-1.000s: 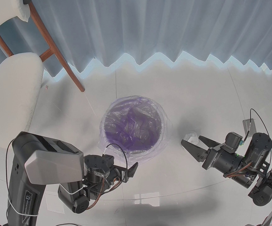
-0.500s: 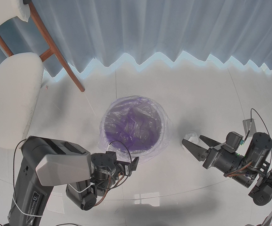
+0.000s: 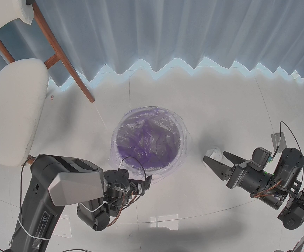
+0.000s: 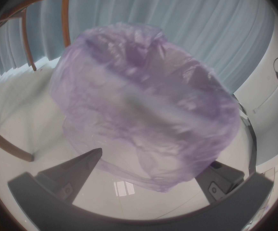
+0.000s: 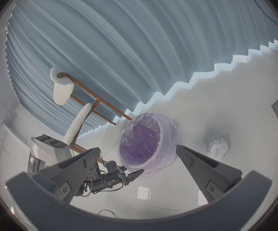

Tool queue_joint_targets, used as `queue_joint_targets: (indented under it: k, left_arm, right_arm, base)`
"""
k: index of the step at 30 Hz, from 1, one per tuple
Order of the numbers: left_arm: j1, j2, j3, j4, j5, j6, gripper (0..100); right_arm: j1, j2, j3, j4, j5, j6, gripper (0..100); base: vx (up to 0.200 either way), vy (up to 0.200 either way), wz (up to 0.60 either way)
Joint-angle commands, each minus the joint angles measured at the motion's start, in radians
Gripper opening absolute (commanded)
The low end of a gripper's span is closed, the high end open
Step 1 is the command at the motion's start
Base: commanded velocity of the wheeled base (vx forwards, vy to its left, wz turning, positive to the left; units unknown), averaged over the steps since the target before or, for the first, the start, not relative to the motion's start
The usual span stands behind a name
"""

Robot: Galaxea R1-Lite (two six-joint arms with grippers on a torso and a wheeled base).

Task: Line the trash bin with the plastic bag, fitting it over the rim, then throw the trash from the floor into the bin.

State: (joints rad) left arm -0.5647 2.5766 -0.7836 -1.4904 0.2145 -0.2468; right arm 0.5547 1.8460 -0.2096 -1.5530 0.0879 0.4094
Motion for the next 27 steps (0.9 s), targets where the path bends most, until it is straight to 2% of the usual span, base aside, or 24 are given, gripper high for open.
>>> queue_joint_targets:
  k: [1, 9, 21, 27]
  left_arm:
    - [0.017, 0.019, -0.014, 0.015, 0.0, -0.011, 100]
    - [0.048, 0.08, -0.075, 0.045, 0.0, -0.019, 100]
    - [0.048, 0.068, -0.106, 0.165, 0.0, -0.094, 100]
    - [0.048, 0.065, -0.109, 0.165, -0.01, -0.095, 100]
  right_arm:
    - [0.002, 0.006, 0.001, -0.012, 0.001, 0.0, 100]
    - [0.002, 0.012, 0.002, -0.013, 0.001, -0.001, 100]
    - [0.005, 0.027, 0.004, -0.013, 0.0, -0.001, 100]
    - [0.007, 0.03, 0.007, -0.012, 0.001, -0.001, 100]
  base:
    - [0.0, 0.0, 0.0]
    - [0.0, 0.0, 0.0]
    - [0.0, 0.0, 0.0]
    - [0.0, 0.0, 0.0]
